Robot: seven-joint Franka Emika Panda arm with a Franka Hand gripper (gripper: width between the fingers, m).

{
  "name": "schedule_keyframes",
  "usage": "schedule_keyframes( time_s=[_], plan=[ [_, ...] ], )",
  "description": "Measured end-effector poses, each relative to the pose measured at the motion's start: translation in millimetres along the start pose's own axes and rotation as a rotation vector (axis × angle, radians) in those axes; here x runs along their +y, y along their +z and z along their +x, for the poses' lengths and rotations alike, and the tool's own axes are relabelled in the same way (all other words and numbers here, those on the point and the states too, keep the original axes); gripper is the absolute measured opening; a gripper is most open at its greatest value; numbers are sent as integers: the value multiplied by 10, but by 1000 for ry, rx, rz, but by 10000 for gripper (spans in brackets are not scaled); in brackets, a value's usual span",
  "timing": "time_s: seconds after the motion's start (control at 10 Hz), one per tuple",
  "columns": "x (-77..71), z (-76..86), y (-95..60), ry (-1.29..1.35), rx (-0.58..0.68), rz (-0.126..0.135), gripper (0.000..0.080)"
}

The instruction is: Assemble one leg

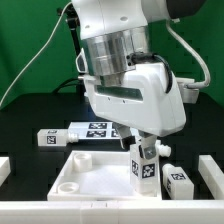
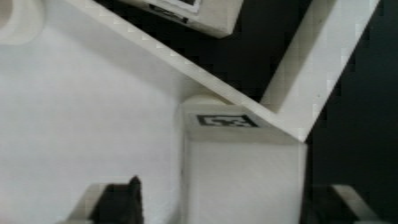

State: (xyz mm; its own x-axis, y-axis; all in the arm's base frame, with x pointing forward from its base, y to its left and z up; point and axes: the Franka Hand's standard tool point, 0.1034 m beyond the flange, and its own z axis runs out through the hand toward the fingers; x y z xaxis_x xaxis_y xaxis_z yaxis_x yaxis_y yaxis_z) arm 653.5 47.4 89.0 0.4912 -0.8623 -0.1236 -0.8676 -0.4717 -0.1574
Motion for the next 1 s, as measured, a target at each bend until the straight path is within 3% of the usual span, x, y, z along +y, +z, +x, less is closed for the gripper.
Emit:
schedule_keyframes(
  time_s=[0.1, 0.2, 0.3, 0.5, 1.0],
  plan=[
    [-23, -27, 2, -78, 12, -6, 584],
    [-24, -35, 6, -170, 11, -7, 584],
    [-19, -29, 10, -240, 11, -8, 636],
    [-16, -29, 14, -373, 12, -12, 646],
    [-80, -74, 41, -941, 68, -70, 649]
  ],
)
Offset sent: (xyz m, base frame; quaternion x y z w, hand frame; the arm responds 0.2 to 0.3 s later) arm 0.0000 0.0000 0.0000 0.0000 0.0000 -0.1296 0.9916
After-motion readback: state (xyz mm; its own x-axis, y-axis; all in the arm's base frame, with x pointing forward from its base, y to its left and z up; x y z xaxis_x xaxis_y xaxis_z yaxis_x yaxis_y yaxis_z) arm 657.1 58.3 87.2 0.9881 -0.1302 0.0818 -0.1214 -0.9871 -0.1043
